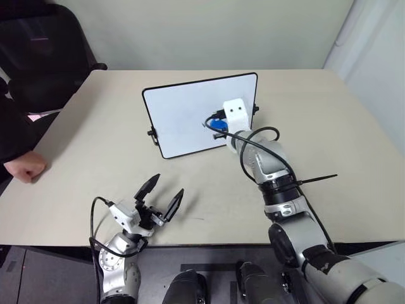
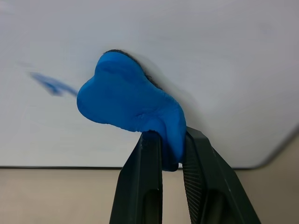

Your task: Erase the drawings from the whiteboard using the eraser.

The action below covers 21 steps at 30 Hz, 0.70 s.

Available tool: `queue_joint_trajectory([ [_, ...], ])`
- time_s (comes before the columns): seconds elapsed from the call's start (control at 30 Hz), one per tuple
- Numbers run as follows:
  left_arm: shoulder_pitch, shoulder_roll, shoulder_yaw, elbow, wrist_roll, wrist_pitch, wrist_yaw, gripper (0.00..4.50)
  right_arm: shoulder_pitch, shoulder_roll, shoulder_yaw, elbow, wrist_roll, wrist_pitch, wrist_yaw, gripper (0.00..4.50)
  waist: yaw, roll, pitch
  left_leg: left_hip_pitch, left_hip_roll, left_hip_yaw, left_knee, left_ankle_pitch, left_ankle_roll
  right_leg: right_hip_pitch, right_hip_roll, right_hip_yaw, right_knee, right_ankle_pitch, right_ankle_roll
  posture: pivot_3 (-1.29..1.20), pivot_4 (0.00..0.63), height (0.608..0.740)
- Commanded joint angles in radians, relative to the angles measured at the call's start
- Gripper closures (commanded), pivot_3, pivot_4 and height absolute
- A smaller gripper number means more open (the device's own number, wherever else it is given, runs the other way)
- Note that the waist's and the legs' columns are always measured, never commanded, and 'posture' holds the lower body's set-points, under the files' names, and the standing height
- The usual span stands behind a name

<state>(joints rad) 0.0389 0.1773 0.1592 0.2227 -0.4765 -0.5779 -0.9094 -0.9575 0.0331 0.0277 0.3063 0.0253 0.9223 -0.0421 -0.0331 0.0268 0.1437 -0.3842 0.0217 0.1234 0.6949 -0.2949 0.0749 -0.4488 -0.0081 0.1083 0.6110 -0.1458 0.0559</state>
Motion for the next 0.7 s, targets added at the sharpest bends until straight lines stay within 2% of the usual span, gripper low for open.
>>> queue_joint_trajectory([
  [0.03,0.012,-0.009,-0.011,0.030,0.002,0.013,0.004,0.00,-0.032,-0.008,-0.027,-0.018,-0.018,-0.014,-0.040,4.17,-0.001,0.000,0.000,0.000,0.000,0.000,0.000,0.000,0.000,0.000,0.000,0.000,0.000,0.000,0.000,0.00,0.150,0.739],
  [0.17,0.011,-0.009,-0.012,0.029,0.004,0.011,0.004,0.00,-0.033,0.007,-0.004,-0.018,-0.011,-0.015,-0.018,4.17,-0.001,0.000,0.000,0.000,0.000,0.000,0.000,0.000,0.001,-0.001,0.000,0.000,0.001,0.004,0.001,0.00,0.150,0.739],
  [0.43,0.012,-0.010,-0.013,0.029,0.007,0.007,0.005,0.00,-0.036,0.040,0.145,-0.054,-0.004,0.001,0.115,4.17,-0.009,0.000,0.000,0.000,0.000,0.000,0.000,0.000,0.001,-0.002,0.000,0.000,0.001,0.004,0.001,0.00,0.150,0.739],
  [0.7,0.014,-0.009,-0.010,0.028,0.005,0.004,0.005,0.00,-0.074,0.081,0.208,-0.025,-0.015,-0.034,0.173,4.17,-0.006,0.001,0.000,-0.001,0.000,0.000,-0.001,0.000,0.000,-0.003,0.000,-0.001,0.000,0.004,0.000,0.00,0.150,0.739],
])
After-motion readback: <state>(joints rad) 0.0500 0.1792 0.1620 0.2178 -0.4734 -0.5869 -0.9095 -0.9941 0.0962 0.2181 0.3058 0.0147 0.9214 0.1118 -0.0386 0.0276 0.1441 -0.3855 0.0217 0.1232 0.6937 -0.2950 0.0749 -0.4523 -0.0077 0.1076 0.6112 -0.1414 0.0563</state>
